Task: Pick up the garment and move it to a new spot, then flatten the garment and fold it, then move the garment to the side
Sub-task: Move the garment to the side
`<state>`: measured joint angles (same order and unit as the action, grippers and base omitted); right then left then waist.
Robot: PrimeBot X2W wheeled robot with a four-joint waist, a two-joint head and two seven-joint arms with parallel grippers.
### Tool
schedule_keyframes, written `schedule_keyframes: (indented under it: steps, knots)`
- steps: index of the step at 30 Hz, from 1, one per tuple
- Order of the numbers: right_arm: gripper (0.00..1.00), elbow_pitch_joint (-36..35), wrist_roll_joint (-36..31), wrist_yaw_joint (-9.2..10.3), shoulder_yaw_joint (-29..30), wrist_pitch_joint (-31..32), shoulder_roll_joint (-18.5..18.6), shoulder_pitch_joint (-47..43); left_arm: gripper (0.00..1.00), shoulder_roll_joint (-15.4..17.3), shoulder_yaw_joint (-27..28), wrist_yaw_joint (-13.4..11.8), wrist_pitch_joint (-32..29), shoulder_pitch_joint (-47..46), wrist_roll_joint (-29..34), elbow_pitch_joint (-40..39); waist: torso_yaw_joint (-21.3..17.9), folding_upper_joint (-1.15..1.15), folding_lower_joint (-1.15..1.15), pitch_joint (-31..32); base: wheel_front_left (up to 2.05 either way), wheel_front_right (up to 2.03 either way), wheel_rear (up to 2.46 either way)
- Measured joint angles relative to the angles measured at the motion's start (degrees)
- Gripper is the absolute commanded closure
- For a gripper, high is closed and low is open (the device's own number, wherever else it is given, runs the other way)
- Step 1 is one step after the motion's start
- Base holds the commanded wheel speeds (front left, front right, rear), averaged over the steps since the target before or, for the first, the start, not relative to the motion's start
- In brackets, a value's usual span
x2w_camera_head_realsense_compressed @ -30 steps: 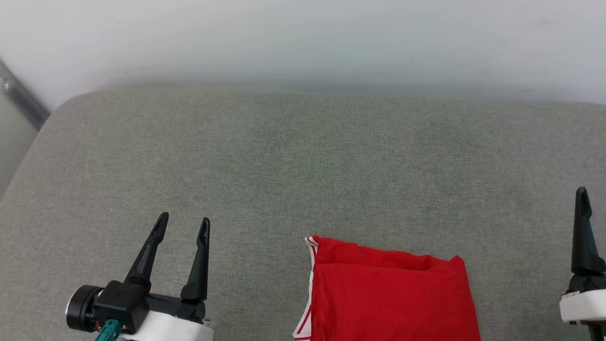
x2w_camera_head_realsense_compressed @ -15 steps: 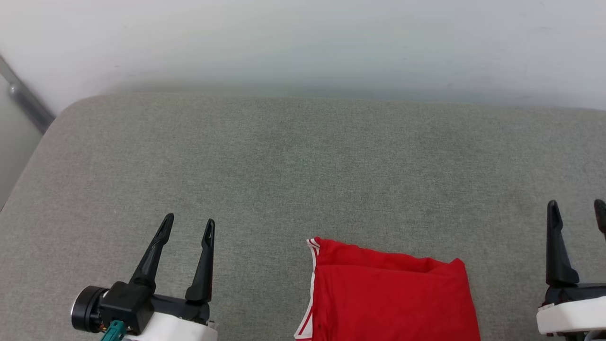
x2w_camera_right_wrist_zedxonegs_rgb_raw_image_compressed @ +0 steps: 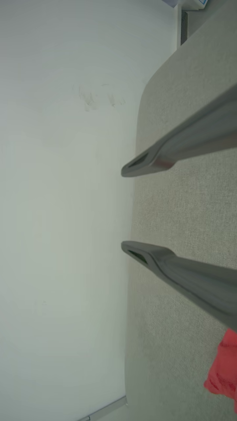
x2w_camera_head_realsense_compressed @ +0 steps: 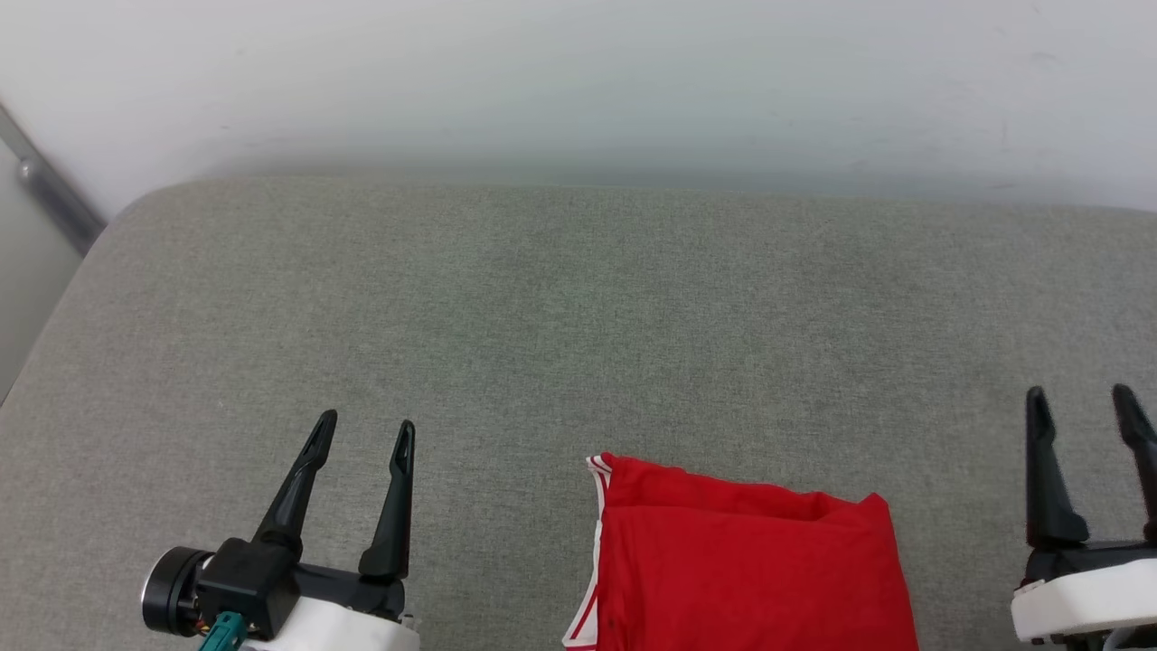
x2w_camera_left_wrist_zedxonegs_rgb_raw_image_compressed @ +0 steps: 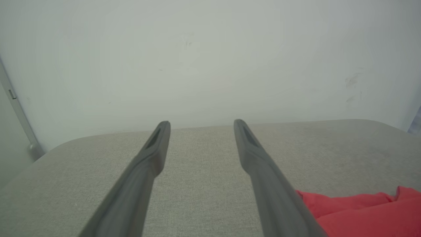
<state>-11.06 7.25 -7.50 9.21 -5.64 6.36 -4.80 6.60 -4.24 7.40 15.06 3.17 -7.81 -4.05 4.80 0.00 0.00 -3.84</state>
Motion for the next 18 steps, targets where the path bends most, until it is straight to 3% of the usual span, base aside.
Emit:
schedule_keyframes:
  steps: [5, 6, 7, 11, 15, 18]
  knots:
    - [0.0, 0.76, 3.42, -0.01, -4.74, 8.82, 2.83, -0.94, 0.0, 0.04, -0.27, 0.0, 0.0, -0.01, 0.04, 0.05, 0.17, 0.0, 0.0, -0.39, 0.0, 0.0, 0.0]
    - [0.0, 0.86, 4.64, -0.01, -5.57, 12.14, 3.68, -1.04, 0.0, 0.07, -0.3, 0.0, 0.0, -0.02, 0.08, 0.04, 0.21, 0.0, 0.0, -0.57, 0.0, 0.0, 0.0]
    - [0.0, 0.48, 9.18, 0.0, -8.11, 23.19, 6.37, -1.44, 0.0, 0.14, -0.55, 0.0, 0.0, -0.17, 0.19, 0.12, 0.42, 0.0, 0.0, -1.22, 0.0, 0.0, 0.0]
    - [0.0, -1.65, 14.24, -0.01, -11.7, 39.51, 10.56, -3.09, 0.0, 0.16, -0.74, 0.0, 0.01, -0.51, 0.23, 0.16, 0.76, 0.0, 0.0, -2.38, 0.0, 0.0, 0.0]
    - [0.0, -2.8, 16.91, 0.0, -11.33, 52.19, 11.03, -3.58, 0.0, 0.12, -1.31, 0.0, 0.0, -1.51, 0.23, 0.19, 1.41, 0.0, 0.0, -3.78, 0.0, 0.0, 0.0]
    - [0.0, -2.24, 16.39, 0.0, -10.57, 57.49, 10.84, -3.34, 0.0, 0.11, -1.91, 0.0, 0.01, -2.42, 0.22, 0.31, 2.21, 0.0, 0.0, -5.05, 0.0, 0.0, 0.0]
